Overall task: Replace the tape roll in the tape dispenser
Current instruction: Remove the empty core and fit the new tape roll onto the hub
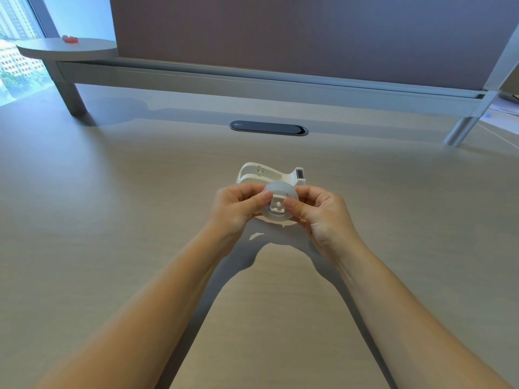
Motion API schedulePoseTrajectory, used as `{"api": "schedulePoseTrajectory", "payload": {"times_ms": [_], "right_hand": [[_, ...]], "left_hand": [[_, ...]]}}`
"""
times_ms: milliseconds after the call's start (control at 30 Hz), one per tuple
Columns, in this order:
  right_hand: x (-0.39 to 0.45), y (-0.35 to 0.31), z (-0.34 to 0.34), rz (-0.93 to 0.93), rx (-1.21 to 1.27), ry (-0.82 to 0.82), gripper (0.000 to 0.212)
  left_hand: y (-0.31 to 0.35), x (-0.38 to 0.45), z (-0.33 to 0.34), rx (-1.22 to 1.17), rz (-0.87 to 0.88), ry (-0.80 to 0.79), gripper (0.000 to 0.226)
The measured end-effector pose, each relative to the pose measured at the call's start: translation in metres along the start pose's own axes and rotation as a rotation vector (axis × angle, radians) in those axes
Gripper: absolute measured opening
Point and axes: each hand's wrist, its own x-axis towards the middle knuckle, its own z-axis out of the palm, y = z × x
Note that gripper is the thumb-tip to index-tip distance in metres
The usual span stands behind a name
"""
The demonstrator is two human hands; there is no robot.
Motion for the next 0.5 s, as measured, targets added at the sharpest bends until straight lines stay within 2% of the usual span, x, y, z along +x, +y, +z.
{"api": "schedulePoseTrajectory", "payload": {"times_ms": [200, 367, 500], "right_hand": [[0.002, -0.009, 0.002, -0.083, -0.096, 0.002, 0.011], [0.013, -0.026, 0.003, -0.215, -0.247, -0.024, 0.021], [0.031, -0.03, 0.006, -0.279, -0.44, 0.054, 0.018]], "left_hand": [[0.007, 0.003, -0.003, 0.023, 0.001, -0.025, 0.016], [0.023, 0.016, -0.01, 0.22, 0.135, 0.042, 0.016], [0.029, 0.035, -0.017, 0.371, 0.173, 0.075, 0.016]]}}
